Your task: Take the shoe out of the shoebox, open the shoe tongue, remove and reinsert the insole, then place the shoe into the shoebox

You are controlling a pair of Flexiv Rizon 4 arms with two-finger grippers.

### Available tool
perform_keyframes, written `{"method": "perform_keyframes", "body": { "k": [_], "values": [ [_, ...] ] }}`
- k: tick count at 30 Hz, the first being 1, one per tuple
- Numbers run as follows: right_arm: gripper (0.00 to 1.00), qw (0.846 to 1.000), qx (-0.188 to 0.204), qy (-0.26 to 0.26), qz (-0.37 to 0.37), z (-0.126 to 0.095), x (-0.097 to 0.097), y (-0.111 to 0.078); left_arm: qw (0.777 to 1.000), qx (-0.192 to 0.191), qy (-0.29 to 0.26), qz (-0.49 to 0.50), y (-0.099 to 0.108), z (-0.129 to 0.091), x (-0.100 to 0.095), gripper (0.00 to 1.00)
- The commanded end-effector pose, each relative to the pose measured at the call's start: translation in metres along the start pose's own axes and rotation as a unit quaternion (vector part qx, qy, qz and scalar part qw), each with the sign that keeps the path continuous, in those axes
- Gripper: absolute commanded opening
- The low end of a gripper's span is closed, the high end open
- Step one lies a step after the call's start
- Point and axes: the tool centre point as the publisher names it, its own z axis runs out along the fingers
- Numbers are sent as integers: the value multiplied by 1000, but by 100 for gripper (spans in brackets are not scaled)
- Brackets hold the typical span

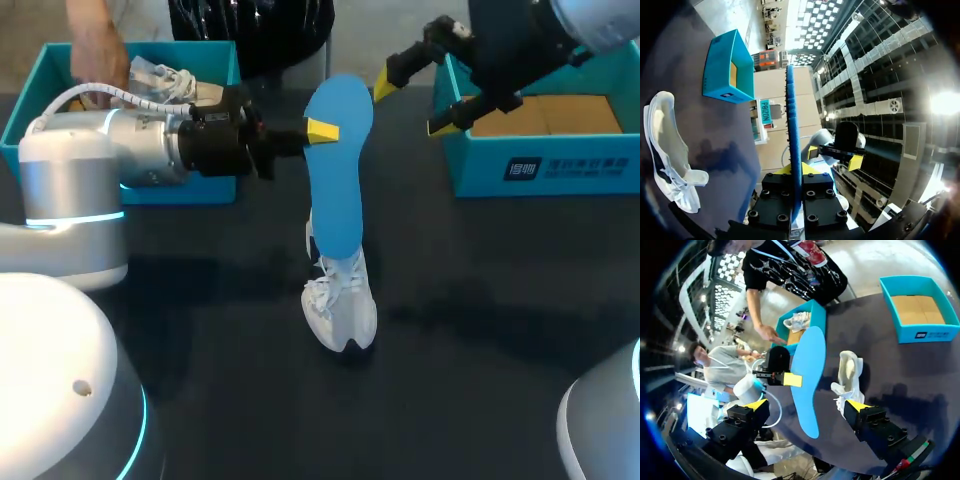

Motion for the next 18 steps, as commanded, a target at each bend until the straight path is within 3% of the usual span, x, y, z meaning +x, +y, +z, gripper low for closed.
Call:
{"method": "perform_keyframes", "body": {
  "k": [1,18],
  "values": [
    [100,977,2,215,0,5,-11,-1,1000,0,-1,0,1,-1,0,0],
    [100,973,-13,232,5,18,-41,1,1000,0,-1,0,1,-1,0,0]
  ]
}}
